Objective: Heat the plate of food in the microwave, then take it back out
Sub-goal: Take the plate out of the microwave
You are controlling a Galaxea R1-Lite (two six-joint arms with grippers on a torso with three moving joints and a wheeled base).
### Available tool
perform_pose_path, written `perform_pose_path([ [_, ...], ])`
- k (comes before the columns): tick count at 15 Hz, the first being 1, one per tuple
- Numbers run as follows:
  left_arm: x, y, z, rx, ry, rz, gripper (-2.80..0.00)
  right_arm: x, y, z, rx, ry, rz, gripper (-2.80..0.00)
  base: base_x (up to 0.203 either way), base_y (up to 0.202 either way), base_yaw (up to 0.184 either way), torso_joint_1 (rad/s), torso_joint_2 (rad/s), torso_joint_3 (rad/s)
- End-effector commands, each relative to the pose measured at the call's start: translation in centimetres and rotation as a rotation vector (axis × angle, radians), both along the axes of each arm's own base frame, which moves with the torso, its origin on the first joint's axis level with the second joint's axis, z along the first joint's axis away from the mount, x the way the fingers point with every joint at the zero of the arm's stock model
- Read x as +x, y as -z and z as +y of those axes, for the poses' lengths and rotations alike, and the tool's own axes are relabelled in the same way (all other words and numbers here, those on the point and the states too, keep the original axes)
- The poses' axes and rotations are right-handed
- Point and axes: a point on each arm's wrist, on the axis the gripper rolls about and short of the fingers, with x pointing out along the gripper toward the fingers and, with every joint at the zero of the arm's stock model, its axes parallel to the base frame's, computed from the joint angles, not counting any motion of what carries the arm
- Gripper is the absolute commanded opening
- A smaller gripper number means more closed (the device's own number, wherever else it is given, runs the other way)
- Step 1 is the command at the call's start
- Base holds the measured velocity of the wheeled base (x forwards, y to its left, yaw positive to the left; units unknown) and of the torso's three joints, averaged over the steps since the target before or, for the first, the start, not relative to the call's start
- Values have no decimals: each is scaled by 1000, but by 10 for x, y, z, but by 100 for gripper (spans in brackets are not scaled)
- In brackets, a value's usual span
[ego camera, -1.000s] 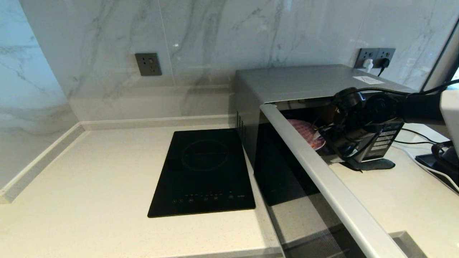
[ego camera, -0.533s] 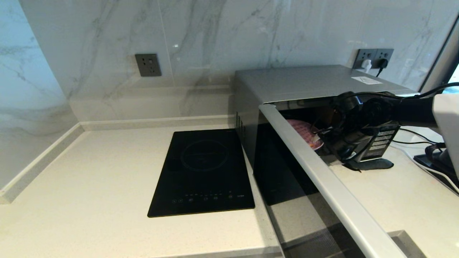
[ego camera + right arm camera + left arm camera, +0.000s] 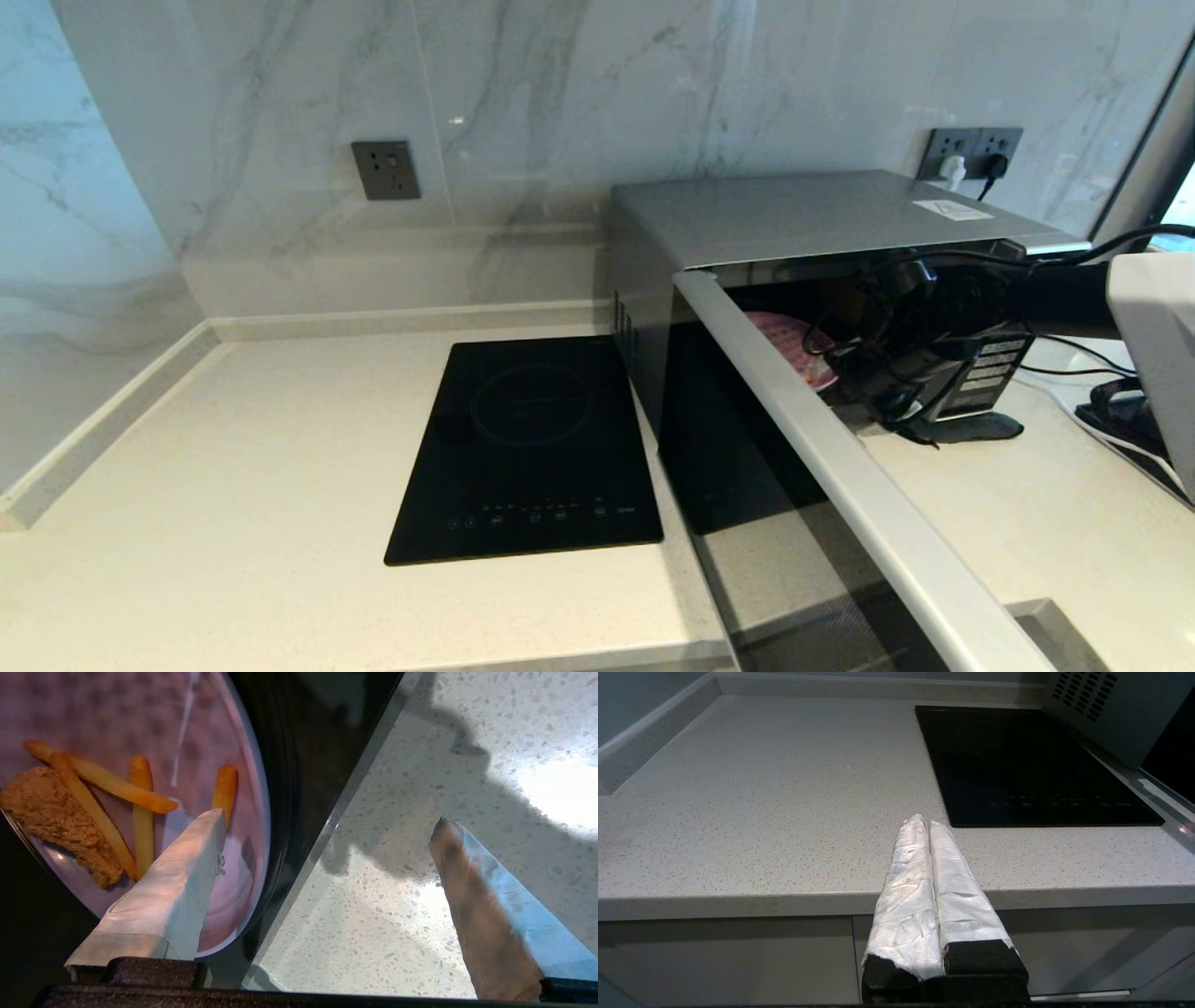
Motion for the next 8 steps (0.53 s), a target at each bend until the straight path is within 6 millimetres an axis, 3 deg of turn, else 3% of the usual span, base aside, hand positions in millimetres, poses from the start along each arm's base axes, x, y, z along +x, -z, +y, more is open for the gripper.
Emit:
perform_pose_path([
  [1,0,0,0,-1,-1,1,-280,0,4,0,1,5,16,0,0,0,0,0,0,0],
  [3,0,0,0,-1,-1,1,-280,0,3,0,1,5,13,0,0,0,0,0,0,0],
  [4,0,0,0,-1,-1,1,-280,0,2,0,2,5,12,-280,0,0,0,0,0,0],
  [8,0,0,0,-1,-1,1,-280,-3,-3,0,0,7,6,-280,0,0,0,0,0,0],
])
